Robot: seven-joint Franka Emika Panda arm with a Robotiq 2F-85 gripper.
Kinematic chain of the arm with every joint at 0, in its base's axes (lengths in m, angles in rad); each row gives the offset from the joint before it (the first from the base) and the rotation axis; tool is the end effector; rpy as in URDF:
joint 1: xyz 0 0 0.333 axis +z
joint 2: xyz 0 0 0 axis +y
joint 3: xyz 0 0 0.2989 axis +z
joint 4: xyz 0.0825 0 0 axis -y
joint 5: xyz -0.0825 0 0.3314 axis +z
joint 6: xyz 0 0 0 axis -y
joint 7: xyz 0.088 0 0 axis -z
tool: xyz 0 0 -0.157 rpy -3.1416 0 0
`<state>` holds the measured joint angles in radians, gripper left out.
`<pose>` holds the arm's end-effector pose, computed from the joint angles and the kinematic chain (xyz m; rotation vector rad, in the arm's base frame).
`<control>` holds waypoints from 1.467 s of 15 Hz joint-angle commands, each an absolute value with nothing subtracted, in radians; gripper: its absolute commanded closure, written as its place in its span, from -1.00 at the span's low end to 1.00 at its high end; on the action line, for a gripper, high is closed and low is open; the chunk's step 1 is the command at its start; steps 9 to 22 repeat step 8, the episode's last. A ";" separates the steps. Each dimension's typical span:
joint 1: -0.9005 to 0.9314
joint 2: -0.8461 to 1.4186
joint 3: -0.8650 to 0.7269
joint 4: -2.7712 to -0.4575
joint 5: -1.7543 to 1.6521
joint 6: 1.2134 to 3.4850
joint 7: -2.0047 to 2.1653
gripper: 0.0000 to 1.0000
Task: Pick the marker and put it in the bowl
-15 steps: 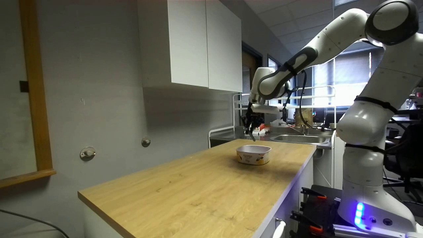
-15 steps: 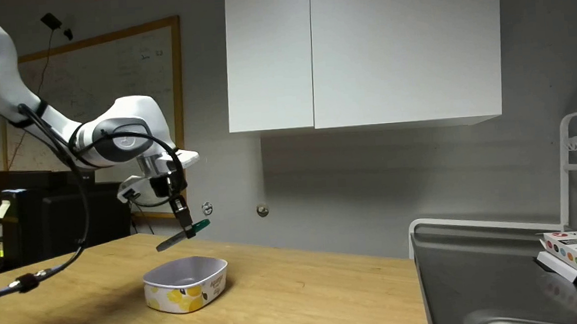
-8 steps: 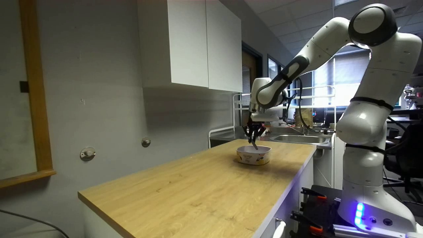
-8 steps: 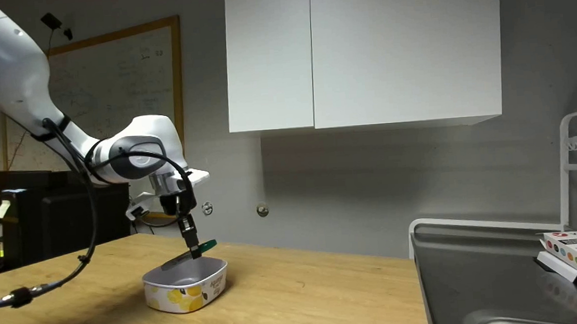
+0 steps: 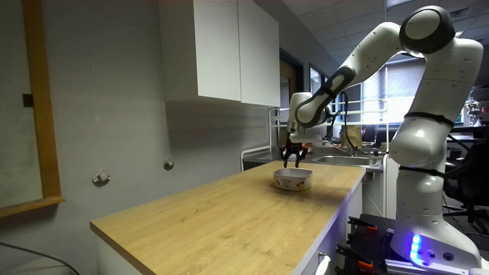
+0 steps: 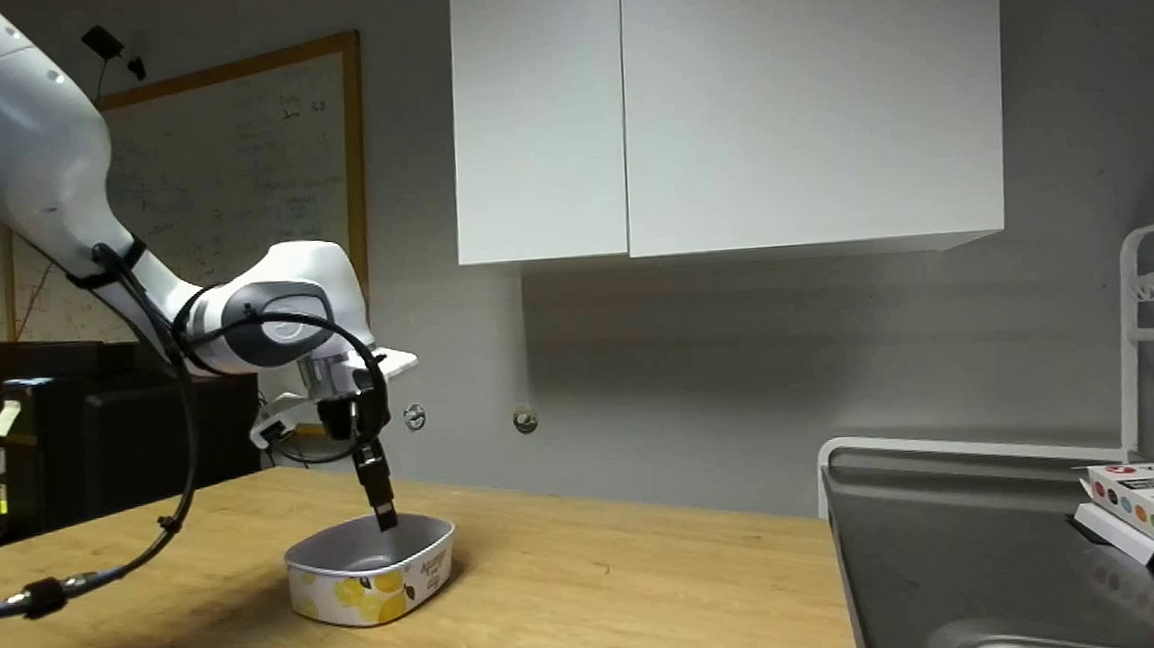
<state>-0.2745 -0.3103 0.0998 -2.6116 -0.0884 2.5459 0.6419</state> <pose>0.4059 -0.0744 0.3516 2.8709 -1.1308 0.3968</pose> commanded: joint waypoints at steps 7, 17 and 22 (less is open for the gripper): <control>-0.157 -0.591 0.072 -2.631 0.036 2.340 0.627 -1.00; -0.141 -0.621 0.063 -2.638 0.063 2.336 0.609 -1.00; -0.141 -0.621 0.063 -2.638 0.063 2.336 0.609 -1.00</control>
